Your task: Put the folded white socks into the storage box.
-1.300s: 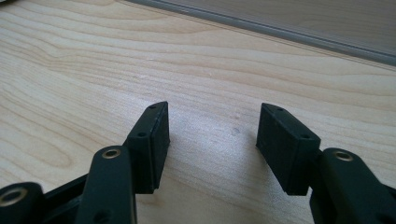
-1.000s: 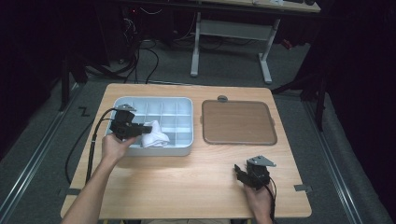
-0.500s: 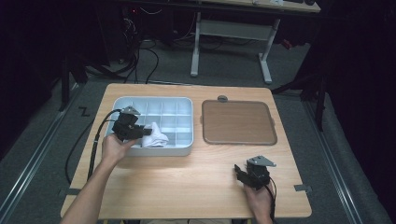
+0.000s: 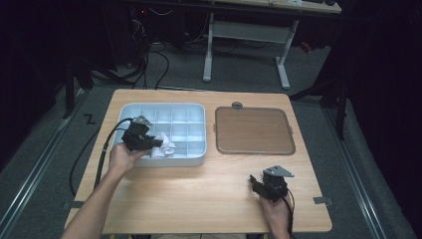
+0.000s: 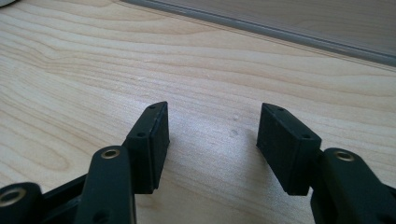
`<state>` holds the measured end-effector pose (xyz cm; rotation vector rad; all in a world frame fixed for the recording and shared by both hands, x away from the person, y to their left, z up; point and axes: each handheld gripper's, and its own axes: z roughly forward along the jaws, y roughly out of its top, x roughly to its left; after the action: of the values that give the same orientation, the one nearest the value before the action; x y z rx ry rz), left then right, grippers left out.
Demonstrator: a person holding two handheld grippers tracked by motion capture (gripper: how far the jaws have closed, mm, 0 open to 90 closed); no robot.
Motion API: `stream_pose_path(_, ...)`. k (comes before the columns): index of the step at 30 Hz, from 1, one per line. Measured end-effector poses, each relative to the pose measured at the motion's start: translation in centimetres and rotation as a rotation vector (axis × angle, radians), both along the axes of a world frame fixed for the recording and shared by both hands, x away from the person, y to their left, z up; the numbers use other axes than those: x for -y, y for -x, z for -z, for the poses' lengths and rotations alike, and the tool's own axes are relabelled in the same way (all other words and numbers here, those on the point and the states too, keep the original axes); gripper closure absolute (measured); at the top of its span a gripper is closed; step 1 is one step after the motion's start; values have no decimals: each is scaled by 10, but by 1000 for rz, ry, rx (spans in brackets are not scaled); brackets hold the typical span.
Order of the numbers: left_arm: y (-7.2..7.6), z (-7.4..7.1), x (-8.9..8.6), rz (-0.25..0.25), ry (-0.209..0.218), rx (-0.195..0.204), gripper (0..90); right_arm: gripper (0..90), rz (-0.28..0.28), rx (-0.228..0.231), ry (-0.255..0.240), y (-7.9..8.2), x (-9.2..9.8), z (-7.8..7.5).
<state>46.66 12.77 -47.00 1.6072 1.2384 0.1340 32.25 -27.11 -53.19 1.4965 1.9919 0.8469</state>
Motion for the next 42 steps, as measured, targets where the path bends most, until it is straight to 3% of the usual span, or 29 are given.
stream_pose_path(7,0,3,3,-13,-16,-9,766,442,0,1,1,0,0,0)
stream_pose_path(11,-1,5,0,-20,8,-19,766,442,1,1,0,0,0,0)
stream_pose_path(20,2,7,3,-35,-8,-12,767,441,3,0,0,-1,0,0)
stream_pose_path(27,-1,8,2,-46,-4,-44,767,441,4,-2,-1,-1,0,0)
stream_pose_path(35,-2,12,6,-46,-44,-56,767,441,4,-2,-1,-1,0,0)
stream_pose_path(36,-3,14,9,-42,-77,-61,767,441,4,-2,-1,-1,0,0)
stream_pose_path(42,-3,18,15,-43,-127,-76,769,441,3,-1,-2,-1,0,0)
